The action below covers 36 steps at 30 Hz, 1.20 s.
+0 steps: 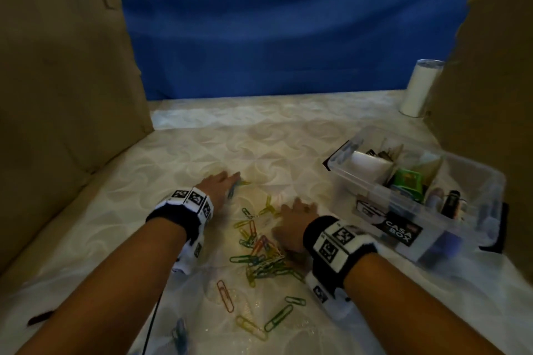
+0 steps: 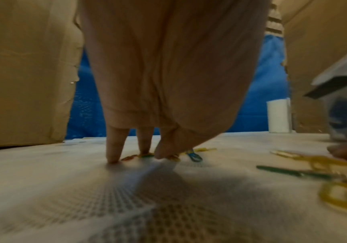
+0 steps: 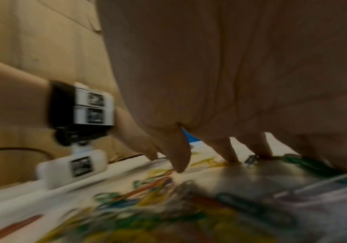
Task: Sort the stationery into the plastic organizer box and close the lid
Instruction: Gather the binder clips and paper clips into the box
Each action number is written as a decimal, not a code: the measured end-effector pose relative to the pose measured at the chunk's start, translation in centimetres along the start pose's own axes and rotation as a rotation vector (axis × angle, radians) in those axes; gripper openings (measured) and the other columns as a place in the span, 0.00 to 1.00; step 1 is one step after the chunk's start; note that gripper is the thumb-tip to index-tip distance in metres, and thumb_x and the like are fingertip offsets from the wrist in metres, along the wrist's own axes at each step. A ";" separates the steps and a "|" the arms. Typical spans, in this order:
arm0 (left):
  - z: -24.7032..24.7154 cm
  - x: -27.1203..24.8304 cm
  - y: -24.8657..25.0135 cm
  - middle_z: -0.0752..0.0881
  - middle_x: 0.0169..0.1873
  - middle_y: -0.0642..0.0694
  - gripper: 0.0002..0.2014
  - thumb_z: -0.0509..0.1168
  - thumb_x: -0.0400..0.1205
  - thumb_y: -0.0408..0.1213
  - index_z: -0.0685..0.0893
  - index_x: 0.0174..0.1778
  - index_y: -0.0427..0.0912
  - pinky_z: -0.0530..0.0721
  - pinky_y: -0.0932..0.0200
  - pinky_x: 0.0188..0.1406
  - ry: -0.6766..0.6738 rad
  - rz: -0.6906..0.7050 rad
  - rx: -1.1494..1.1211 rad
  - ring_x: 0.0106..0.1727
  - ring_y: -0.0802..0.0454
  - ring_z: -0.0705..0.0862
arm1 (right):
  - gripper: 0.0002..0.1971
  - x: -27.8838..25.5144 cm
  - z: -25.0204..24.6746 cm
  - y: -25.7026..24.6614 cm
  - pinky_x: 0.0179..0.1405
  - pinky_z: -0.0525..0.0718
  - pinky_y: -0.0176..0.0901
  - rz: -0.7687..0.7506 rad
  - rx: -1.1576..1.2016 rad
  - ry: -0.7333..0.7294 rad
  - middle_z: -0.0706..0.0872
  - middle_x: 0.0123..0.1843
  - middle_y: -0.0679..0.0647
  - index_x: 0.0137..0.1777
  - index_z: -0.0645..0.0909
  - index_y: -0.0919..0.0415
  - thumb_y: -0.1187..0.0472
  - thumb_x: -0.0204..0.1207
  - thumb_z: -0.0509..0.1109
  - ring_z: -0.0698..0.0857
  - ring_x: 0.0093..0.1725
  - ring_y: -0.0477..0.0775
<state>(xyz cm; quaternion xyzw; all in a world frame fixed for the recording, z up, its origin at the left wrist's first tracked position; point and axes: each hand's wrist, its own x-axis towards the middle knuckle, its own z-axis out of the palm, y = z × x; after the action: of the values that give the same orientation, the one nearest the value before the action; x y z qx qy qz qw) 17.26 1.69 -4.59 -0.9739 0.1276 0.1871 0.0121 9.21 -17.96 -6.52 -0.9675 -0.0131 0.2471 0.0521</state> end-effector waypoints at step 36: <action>3.6 -10.7 2.7 0.38 0.84 0.39 0.36 0.54 0.87 0.39 0.39 0.84 0.37 0.59 0.52 0.82 -0.207 0.085 0.108 0.85 0.45 0.53 | 0.30 -8.1 1.3 4.7 0.82 0.56 0.58 -0.127 0.116 -0.010 0.49 0.86 0.59 0.83 0.52 0.58 0.45 0.85 0.49 0.51 0.84 0.63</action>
<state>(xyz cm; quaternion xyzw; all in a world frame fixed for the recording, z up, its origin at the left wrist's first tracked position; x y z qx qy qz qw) 5.69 2.00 -3.89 -0.9410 0.1769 0.2799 0.0698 1.50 -22.89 -4.32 -0.9589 -0.0604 0.2483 0.1235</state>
